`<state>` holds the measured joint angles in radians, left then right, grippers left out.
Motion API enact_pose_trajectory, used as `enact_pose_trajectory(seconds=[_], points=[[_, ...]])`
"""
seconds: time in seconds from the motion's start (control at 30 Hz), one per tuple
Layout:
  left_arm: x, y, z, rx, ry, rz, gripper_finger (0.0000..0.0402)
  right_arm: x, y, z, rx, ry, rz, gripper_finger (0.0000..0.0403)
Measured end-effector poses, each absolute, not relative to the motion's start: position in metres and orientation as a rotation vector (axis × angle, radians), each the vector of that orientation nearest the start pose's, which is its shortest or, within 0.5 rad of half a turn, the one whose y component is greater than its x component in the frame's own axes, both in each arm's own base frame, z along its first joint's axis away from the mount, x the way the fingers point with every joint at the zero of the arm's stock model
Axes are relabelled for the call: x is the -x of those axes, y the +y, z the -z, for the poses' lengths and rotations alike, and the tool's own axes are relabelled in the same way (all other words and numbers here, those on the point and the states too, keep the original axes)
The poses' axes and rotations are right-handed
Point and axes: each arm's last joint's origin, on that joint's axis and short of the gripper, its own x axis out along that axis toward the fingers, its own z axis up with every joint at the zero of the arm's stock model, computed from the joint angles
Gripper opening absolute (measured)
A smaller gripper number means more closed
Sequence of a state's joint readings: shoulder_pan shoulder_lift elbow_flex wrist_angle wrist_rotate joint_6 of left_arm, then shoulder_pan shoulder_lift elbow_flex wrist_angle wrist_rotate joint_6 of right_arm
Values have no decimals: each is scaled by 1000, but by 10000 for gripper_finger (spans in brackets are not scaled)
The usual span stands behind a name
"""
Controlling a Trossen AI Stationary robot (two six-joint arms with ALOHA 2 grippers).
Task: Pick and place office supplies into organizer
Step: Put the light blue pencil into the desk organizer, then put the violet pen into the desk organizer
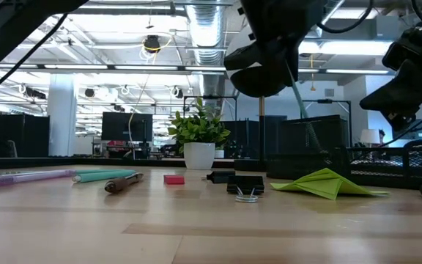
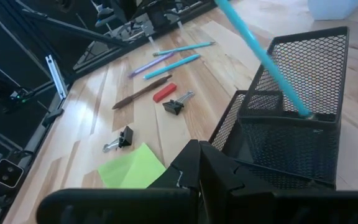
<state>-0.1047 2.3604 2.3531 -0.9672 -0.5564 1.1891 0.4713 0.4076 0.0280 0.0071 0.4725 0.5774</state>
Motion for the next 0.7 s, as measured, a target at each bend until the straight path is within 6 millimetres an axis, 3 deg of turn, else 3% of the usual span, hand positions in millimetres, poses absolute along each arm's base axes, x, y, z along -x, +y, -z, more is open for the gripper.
enact_pose_trajectory(seconds=[0.4,0.53,0.7], points=[[-510,-39,-276,-1360,1028,98,143,-108,40,-139,-403,320,96,0],[-513,-43,-284,-1384,1033,-140,149,-108,40,-139,-404,320,96,0],[-506,-44,-292,-1469,1187,-554,149,-108,40,-139,-459,319,101,0]])
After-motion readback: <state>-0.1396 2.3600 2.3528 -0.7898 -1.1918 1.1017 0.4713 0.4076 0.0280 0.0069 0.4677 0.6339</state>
